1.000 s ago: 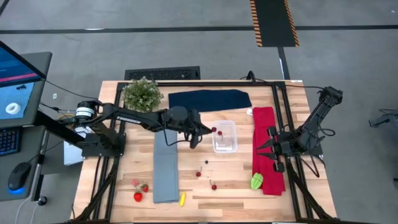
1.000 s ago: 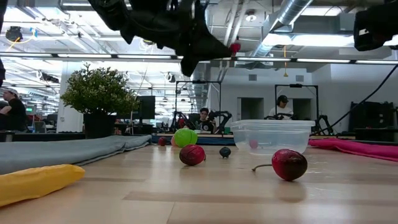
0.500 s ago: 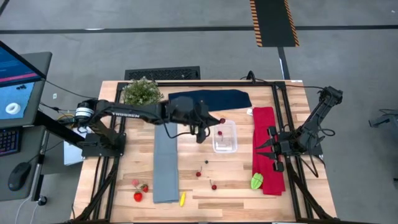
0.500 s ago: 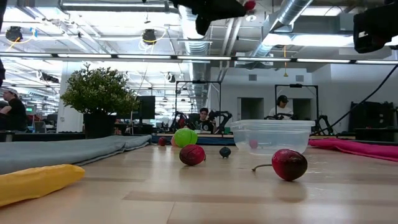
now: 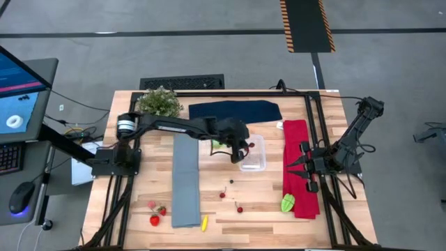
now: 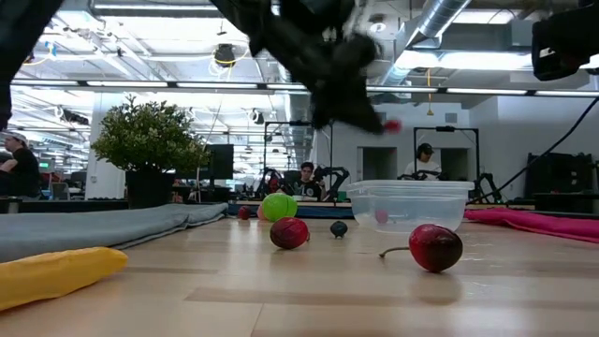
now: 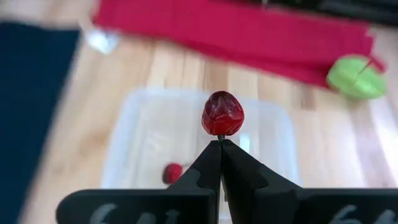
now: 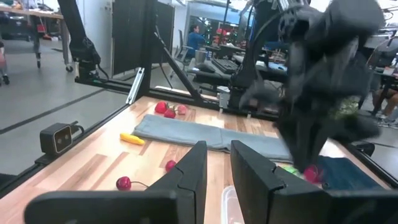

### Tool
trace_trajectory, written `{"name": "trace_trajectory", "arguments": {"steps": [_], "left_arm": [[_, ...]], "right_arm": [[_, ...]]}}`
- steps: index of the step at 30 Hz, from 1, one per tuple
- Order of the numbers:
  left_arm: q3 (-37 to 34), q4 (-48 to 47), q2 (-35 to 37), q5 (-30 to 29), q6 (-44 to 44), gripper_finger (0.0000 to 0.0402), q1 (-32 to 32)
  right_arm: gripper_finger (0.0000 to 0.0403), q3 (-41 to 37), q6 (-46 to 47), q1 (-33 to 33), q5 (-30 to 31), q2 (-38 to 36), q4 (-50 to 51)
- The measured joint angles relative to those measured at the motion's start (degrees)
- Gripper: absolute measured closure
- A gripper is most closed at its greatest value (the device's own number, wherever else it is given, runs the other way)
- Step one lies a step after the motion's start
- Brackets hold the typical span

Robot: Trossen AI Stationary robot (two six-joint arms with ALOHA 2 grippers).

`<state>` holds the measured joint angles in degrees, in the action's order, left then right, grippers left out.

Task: Pick and placing Produce into tupperware
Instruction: Put the red cherry into the transparent bin, then put the green starfruit into the transparent bin

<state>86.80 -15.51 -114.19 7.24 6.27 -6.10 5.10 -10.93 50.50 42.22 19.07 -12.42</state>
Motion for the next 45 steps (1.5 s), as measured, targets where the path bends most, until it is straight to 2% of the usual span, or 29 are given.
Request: {"name": "trace_trajectory", "arguments": {"steps": [4,7,16,19,24,29,36,41,45], "left_arm": [[4.8,-6.6,-5.7,2.4,0.1,0.0401,0.3],[7.3,-7.9,-8.4,2.6,0.1,0.0401,0.4],[8.7,-8.3,-8.7,2.3,1.5,0.0394,0.3],[8.7,-7.7,-8.7,1.9,1.3,0.0367,0.3],[8.9,-6.1,-8.7,1.6,1.3,0.0294,0.4],[9.9,-7.6,-8.5,4.0,-1.8,0.0245,0.6],[10.1,-2.6,-1.5,10.9,-4.5,0.0235,1.9],[9.2,-4.1,7.9,9.4,-6.9,0.0235,3.9],[5.4,-4.1,17.2,7.4,-8.9,0.0235,6.3]], "right_arm": [[0.0308,0.0,1.3,0.1,-0.1,0.0,0.0],[0.0308,0.0,2.4,0.2,-0.2,0.0,0.5],[0.0308,0.0,2.6,0.1,-0.2,0.0,0.4],[0.0308,0.0,3.4,0.1,-0.2,0.0,0.4],[0.0308,0.0,3.4,0.1,-0.2,0.0,0.4],[0.0308,0.0,3.5,0.1,-0.2,0.0,0.4],[0.0308,0.0,3.5,0.1,-0.2,0.0,1.4],[0.0308,0.0,5.2,0.1,-0.2,0.0,1.4],[0.0308,0.0,5.9,0.1,-0.4,0.0,1.7]]}}
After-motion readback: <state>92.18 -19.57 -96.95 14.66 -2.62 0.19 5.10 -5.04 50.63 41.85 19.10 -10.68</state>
